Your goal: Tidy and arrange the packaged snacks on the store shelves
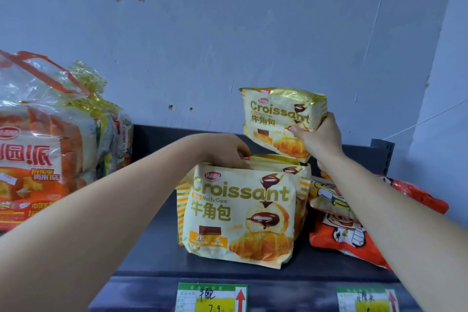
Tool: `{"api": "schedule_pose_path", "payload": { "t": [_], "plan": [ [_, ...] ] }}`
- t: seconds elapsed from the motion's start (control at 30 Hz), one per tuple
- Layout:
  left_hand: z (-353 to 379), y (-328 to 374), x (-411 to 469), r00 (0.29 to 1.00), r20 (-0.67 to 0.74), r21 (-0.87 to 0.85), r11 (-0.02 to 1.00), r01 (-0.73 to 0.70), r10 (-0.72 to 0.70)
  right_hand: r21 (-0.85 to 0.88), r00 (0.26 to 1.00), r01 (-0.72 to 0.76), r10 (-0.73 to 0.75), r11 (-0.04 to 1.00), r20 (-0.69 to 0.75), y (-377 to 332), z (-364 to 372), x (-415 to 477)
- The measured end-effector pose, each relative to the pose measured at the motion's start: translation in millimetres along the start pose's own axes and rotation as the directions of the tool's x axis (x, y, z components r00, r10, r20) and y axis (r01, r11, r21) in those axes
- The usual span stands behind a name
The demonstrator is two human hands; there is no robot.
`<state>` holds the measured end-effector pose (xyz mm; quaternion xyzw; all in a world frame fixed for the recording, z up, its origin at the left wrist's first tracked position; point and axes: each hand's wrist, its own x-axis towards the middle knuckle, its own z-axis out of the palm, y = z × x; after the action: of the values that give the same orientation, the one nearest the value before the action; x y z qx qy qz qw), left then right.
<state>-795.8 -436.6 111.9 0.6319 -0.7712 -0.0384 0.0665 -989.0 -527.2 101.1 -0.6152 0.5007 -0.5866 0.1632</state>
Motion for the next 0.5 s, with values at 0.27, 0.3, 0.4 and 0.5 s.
{"api": "schedule_pose_path", "payload": {
  "t": [0.27, 0.3, 0.4, 0.5],
  "plan": [
    [-14.8, -34.4, -25.5, 0.995, 0.038, 0.212, 0.974, 0.083, -0.093, 0.099, 0.873, -0.246, 0.176, 0.964, 0.456, 20.3, 56.5, -1.2],
    [-15.5, -37.5, -27.7, 0.992, 0.043, 0.218, 0.97, 0.103, -0.115, 0.137, 0.842, -0.289, 0.184, 0.947, 0.508, 19.2, 61.0, -1.7],
    [-14.1, -46.4, -32.4, 0.982, 0.057, 0.18, 0.969, 0.168, -0.181, 0.163, 0.786, -0.332, 0.177, 0.929, 0.592, 13.9, 72.0, -1.0],
    [-12.5, -50.8, -35.5, 0.978, 0.073, 0.11, 0.977, 0.185, -0.194, 0.188, 0.769, -0.338, 0.156, 0.922, 0.62, 9.7, 80.7, -0.9]
  ]
}}
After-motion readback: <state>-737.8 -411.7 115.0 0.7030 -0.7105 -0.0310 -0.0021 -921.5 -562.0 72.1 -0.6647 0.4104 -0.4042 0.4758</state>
